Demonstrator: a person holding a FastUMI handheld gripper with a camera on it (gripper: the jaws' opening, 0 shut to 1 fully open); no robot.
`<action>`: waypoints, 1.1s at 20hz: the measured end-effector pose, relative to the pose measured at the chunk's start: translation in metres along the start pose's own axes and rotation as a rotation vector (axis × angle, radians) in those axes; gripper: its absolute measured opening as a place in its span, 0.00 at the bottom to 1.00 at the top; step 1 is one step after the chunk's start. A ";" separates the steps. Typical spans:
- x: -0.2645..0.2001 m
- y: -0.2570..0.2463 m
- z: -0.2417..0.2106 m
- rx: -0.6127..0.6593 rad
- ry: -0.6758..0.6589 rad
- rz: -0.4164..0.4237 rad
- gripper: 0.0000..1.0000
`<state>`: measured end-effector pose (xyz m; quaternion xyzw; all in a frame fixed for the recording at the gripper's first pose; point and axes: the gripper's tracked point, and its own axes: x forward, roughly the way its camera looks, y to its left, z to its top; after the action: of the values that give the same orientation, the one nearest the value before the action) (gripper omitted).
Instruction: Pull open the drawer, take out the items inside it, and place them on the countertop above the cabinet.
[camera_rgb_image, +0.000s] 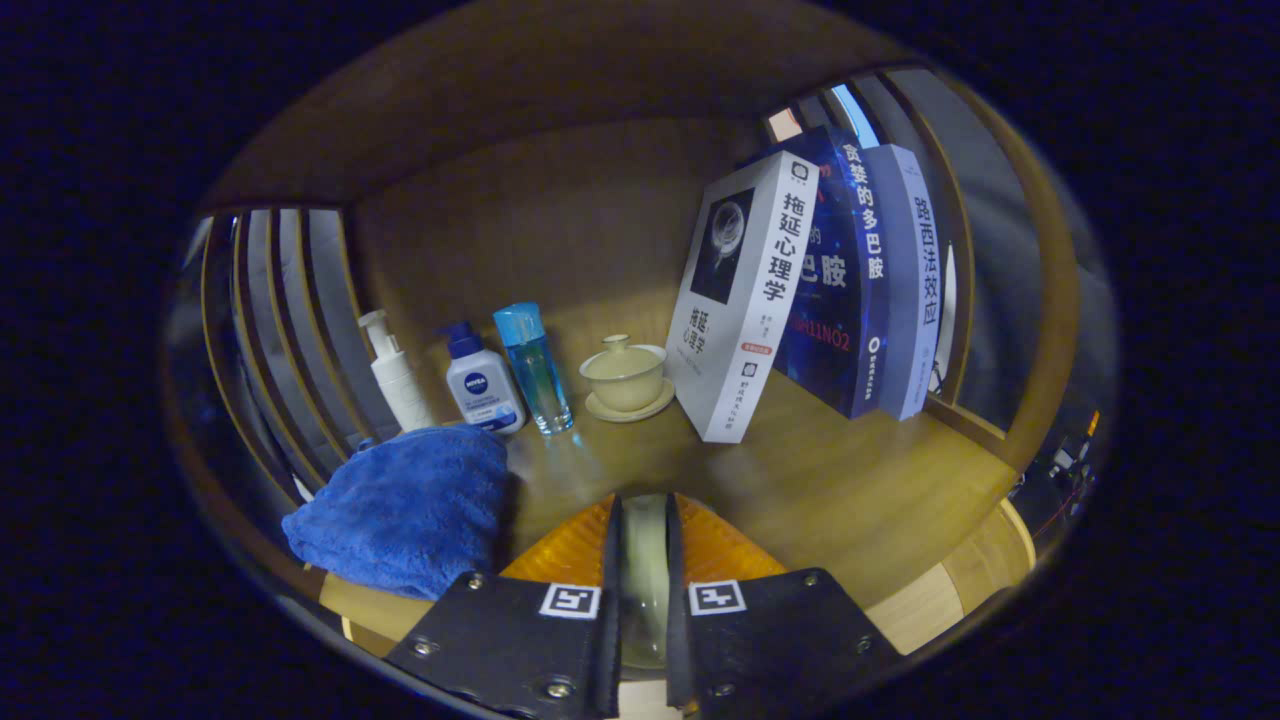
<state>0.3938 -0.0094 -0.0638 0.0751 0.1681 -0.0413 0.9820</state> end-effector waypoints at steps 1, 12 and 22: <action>0.006 0.000 0.002 0.006 -0.005 -0.005 0.18; -0.005 -0.011 0.024 0.003 -0.129 -0.049 0.57; -0.129 -0.001 0.057 -0.051 -0.263 0.008 1.00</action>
<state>0.2911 -0.0129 0.0323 0.0449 0.0385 -0.0427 0.9973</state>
